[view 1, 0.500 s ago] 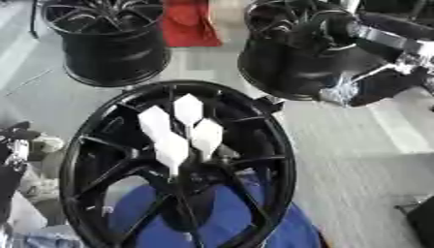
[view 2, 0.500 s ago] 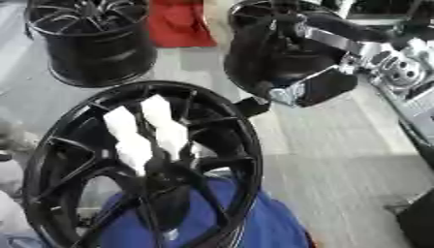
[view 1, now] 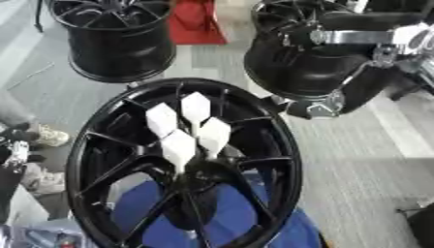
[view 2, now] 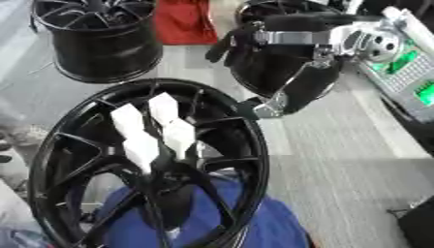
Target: Pull the pin out of the wheel hub.
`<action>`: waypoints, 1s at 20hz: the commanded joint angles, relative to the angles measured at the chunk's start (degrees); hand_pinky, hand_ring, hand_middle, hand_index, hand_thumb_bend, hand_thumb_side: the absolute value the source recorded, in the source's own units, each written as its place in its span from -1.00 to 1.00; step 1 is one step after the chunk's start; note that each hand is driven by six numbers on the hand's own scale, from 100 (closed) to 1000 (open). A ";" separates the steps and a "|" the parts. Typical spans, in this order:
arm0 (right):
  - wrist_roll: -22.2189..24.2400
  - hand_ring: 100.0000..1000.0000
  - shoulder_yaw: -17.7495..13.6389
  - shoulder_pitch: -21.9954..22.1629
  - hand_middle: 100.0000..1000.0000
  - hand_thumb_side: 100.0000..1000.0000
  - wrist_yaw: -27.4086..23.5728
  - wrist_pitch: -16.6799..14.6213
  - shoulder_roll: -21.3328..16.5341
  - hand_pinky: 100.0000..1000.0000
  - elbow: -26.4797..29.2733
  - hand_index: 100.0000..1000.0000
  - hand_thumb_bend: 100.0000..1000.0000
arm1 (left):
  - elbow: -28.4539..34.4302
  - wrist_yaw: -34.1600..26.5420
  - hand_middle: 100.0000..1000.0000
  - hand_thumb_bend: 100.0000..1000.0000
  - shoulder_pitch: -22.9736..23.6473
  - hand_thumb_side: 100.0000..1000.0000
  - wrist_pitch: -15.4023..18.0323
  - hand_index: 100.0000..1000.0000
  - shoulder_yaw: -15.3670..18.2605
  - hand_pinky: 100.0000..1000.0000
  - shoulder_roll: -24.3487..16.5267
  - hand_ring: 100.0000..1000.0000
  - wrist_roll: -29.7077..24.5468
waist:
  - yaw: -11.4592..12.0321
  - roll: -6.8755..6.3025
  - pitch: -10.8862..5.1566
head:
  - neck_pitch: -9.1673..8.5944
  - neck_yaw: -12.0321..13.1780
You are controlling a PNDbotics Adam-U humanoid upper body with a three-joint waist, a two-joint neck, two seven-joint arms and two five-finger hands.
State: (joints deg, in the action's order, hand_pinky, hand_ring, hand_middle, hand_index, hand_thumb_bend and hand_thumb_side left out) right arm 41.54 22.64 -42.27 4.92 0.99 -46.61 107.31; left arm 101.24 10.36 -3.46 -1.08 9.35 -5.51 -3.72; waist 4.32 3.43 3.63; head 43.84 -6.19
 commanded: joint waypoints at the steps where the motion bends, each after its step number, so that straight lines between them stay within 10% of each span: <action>1: 2.75 0.74 0.74 -2.51 0.74 -0.72 0.43 -0.65 -0.11 0.63 -1.20 0.85 -0.47 | 0.69 0.25 0.24 -1.00 -0.71 0.29 0.11 0.60 -0.28 0.16 -1.15 0.26 -0.24 | 0.28 -0.03 -0.35 | 0.28 -0.19; 20: 9.12 0.75 6.61 -8.94 0.70 -0.63 6.62 -4.82 9.09 0.71 -12.01 0.81 -0.51 | 0.79 0.08 0.23 -1.00 -1.53 0.29 0.18 0.60 -0.65 0.16 -0.94 0.26 -0.63 | 2.87 -0.15 0.15 | 0.28 -1.04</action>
State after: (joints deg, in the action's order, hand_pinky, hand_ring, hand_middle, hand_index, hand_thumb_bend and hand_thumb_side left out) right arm 50.55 29.68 -49.92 11.00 -3.37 -37.12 95.71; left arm 101.26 10.37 -4.21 -0.95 8.97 -5.54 -4.12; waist 7.13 3.60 4.27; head 43.84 -7.08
